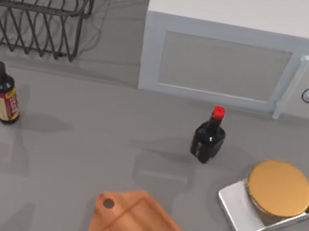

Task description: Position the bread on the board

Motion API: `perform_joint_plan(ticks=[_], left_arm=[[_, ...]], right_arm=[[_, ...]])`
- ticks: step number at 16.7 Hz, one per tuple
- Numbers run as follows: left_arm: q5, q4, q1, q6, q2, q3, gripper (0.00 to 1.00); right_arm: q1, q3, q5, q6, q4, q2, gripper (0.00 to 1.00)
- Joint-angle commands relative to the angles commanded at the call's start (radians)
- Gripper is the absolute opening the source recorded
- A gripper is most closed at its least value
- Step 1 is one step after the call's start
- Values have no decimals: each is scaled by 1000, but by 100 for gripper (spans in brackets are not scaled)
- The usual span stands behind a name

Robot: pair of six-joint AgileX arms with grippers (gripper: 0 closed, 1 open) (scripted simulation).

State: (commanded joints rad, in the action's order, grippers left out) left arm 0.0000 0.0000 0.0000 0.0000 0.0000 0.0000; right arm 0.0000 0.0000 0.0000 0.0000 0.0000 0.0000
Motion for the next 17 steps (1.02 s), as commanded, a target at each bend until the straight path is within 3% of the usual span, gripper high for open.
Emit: perform_joint_plan(ticks=[4,8,17], left_arm=[[-2,-20,7,3,31,30,100],[-7,-133,39,22,219,206,100],[-4,-597,137,100,1121,850,100]], right_arm=[[0,0,0,0,0,0,100],[0,0,0,0,0,0,100],[0,0,0,0,0,0,100]])
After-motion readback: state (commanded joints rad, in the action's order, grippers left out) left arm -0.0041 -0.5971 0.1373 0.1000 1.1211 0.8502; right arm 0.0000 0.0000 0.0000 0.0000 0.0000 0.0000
